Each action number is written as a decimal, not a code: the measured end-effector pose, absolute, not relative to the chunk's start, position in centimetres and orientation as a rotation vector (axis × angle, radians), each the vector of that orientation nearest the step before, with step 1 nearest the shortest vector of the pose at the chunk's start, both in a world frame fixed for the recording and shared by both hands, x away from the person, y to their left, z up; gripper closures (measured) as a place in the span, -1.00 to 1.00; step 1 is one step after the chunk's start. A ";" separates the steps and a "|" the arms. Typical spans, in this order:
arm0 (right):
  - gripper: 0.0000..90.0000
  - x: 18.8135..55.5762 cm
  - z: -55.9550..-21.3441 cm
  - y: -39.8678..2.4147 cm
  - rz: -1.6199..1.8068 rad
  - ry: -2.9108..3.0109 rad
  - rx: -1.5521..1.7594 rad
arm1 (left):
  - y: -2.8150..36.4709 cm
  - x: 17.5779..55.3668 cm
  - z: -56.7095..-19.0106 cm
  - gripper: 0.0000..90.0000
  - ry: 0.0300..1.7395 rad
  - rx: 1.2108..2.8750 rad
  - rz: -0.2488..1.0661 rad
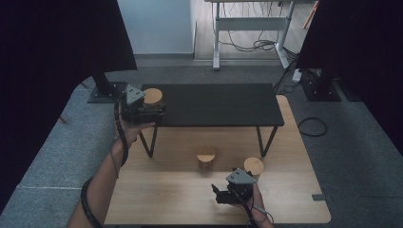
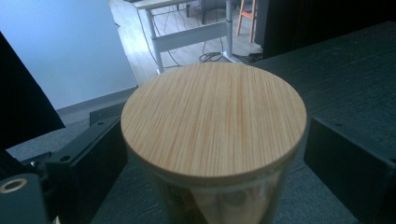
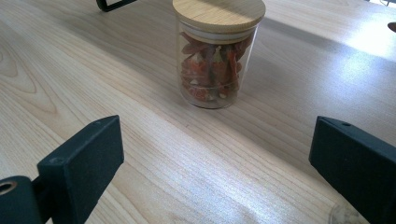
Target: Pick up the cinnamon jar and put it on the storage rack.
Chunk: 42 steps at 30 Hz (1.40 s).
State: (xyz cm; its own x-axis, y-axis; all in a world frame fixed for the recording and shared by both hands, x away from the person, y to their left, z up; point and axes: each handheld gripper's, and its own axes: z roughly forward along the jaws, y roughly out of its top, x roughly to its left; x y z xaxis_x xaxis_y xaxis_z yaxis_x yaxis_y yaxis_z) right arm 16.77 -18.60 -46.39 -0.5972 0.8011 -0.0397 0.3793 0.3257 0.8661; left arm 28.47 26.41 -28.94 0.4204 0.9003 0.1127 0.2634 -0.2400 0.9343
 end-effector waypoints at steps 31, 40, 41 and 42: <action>-0.95 16.9 -46.6 -18.3 1.174 2.144 1.014 | 29.2 24.5 -31.5 -0.87 0.974 1.706 0.844; -0.95 16.9 -46.6 -18.2 1.169 2.144 1.014 | 29.3 22.8 -33.1 -0.88 0.957 1.701 0.835; -0.95 16.9 -46.6 -18.2 1.170 2.143 1.015 | 29.5 22.7 -33.3 -0.88 0.955 1.697 0.825; -0.95 16.9 -46.6 -18.2 1.171 2.142 1.016 | 29.5 22.5 -33.5 -0.88 0.954 1.696 0.820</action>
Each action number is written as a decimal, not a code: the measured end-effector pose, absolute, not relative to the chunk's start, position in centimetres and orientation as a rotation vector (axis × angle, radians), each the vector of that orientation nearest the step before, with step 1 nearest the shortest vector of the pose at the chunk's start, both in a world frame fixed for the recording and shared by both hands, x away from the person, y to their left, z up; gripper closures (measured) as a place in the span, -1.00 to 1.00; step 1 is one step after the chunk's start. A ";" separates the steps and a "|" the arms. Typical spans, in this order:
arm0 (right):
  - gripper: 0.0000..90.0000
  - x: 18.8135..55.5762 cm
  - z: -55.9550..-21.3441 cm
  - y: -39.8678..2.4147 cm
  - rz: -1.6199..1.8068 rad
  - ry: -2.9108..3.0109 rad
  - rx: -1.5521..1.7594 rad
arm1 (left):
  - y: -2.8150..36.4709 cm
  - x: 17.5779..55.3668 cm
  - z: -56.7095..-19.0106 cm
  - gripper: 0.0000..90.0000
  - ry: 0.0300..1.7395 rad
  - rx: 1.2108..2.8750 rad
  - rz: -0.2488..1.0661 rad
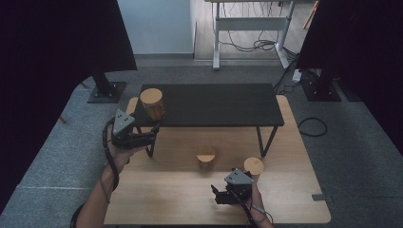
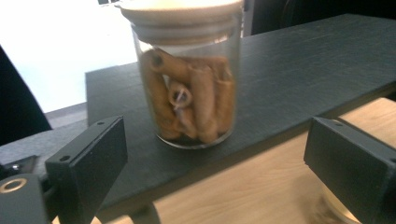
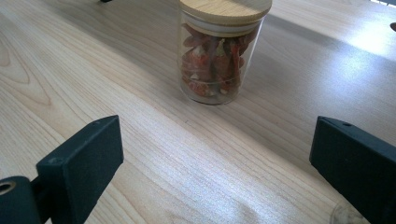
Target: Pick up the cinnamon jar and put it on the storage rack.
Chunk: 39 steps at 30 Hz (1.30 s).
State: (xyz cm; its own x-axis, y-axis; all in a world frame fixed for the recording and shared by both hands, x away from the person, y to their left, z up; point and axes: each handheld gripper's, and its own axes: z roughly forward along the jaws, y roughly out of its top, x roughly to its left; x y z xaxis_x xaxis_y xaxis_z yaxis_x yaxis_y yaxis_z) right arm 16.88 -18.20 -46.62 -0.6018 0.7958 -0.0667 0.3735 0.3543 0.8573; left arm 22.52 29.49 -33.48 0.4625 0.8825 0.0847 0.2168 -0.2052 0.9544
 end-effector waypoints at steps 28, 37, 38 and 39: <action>-0.95 17.1 -46.7 -18.1 1.166 2.169 1.012 | 30.6 19.7 -40.2 -0.88 1.080 1.711 0.716; -0.96 17.2 -46.7 -18.1 1.163 2.165 1.021 | 30.7 20.2 -42.7 -0.87 1.133 1.788 0.647; -0.96 17.2 -46.7 -18.0 1.161 2.166 1.025 | 30.8 20.2 -43.0 -0.87 1.140 1.789 0.639; -0.96 17.2 -46.7 -18.0 1.158 2.167 1.023 | 30.8 20.3 -43.2 -0.87 1.143 1.793 0.631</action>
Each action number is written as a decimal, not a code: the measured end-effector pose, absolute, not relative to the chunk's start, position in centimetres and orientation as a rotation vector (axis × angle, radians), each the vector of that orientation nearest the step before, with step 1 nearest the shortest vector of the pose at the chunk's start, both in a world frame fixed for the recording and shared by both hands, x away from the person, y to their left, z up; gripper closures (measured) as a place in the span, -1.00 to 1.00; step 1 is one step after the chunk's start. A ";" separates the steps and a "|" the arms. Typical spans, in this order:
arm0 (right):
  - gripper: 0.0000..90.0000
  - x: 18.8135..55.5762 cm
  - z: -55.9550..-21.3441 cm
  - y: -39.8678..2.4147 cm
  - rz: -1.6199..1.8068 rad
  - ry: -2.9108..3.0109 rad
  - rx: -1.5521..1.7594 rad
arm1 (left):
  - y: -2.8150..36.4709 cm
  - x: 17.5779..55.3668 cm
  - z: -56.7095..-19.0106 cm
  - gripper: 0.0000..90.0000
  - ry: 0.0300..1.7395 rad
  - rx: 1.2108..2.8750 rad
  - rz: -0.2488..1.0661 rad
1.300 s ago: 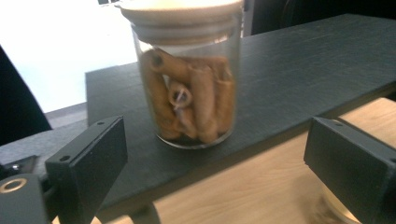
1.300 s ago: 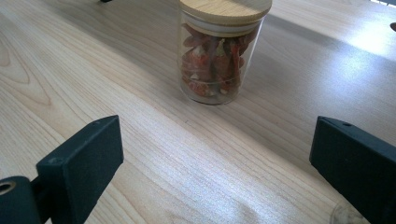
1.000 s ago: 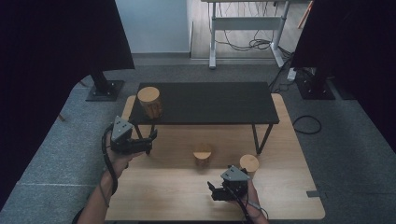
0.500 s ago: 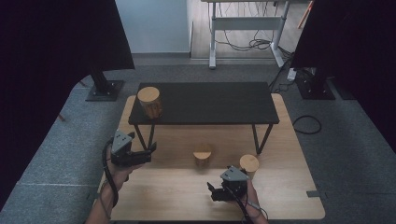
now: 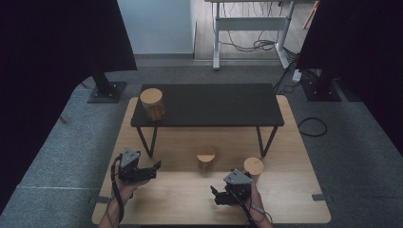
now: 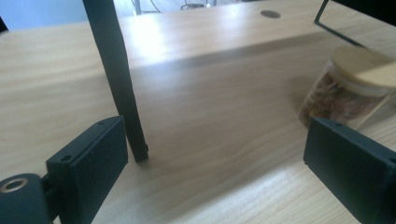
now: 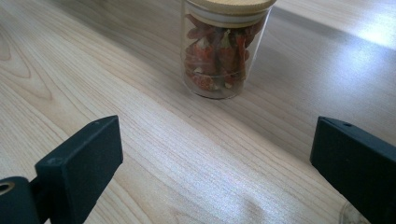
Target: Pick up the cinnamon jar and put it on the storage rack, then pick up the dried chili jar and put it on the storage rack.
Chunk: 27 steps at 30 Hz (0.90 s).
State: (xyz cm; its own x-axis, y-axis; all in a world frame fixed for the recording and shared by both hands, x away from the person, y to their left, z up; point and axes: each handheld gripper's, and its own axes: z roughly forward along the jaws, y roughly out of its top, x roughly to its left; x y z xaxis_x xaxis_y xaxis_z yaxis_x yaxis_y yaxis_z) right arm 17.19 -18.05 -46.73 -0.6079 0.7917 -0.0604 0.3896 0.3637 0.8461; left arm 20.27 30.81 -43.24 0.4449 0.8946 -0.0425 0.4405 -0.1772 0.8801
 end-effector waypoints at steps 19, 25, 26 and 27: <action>-0.96 17.3 -46.9 -17.7 1.137 2.178 1.021 | 31.5 20.3 -45.8 -0.86 1.181 1.779 0.569; -0.97 17.1 -46.8 -17.8 1.146 2.162 1.020 | 31.4 20.2 -45.6 -0.86 1.166 1.773 0.577; -0.97 17.1 -46.8 -17.9 1.153 2.158 1.028 | 31.3 20.2 -45.6 -0.86 1.163 1.774 0.577; -0.98 17.1 -46.8 -18.0 1.157 2.154 1.032 | 31.3 20.2 -45.6 -0.86 1.158 1.776 0.577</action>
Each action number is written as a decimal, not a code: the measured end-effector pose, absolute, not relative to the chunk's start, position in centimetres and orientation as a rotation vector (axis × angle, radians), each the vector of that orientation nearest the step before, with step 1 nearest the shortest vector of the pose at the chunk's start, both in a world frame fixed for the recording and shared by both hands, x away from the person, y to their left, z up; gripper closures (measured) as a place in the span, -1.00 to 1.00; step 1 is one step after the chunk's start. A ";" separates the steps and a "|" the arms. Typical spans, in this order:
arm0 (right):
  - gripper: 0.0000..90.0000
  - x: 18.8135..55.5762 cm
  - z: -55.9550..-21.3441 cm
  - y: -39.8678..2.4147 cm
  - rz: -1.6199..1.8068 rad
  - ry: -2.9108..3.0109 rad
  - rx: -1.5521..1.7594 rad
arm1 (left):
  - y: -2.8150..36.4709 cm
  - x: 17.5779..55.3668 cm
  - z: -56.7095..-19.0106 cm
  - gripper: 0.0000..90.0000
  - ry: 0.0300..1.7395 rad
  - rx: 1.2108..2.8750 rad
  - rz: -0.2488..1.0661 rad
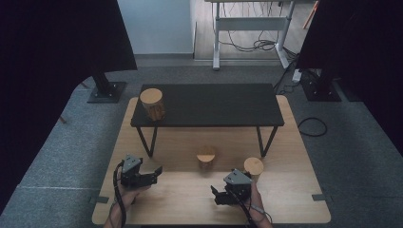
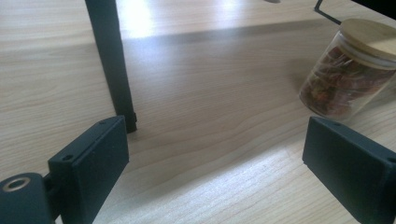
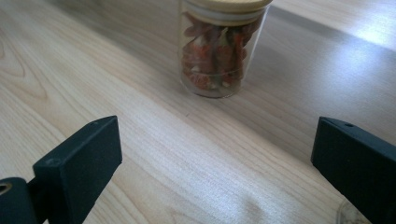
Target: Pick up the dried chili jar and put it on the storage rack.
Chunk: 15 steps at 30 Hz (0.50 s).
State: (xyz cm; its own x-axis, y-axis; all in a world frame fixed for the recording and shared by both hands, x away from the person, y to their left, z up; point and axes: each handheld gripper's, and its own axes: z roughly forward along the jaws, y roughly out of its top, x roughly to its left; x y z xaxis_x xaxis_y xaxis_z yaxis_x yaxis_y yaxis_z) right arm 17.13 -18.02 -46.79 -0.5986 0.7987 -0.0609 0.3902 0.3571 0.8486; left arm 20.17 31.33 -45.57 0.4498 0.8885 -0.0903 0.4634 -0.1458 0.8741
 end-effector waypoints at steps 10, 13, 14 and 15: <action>-1.00 17.5 -46.8 -18.6 1.191 2.164 1.062 | 31.0 20.4 -45.6 -0.86 1.145 1.792 0.571; -1.00 17.5 -46.8 -18.8 1.204 2.168 1.054 | 31.0 20.4 -45.7 -0.86 1.143 1.791 0.570; -1.00 17.5 -46.8 -18.8 1.207 2.166 1.056 | 31.0 20.4 -45.7 -0.86 1.143 1.791 0.570; -1.00 17.5 -46.8 -18.8 1.207 2.166 1.056 | 31.0 20.4 -45.7 -0.86 1.140 1.793 0.568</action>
State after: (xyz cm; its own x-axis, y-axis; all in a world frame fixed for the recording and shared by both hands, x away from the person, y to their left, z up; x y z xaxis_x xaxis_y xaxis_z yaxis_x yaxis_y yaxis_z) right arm 17.50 -18.82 -46.77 -0.6099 0.7924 -0.0135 0.4055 0.3267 0.8537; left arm 20.39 30.98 -45.69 0.4673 0.8800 -0.0848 0.4618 -0.1612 0.8722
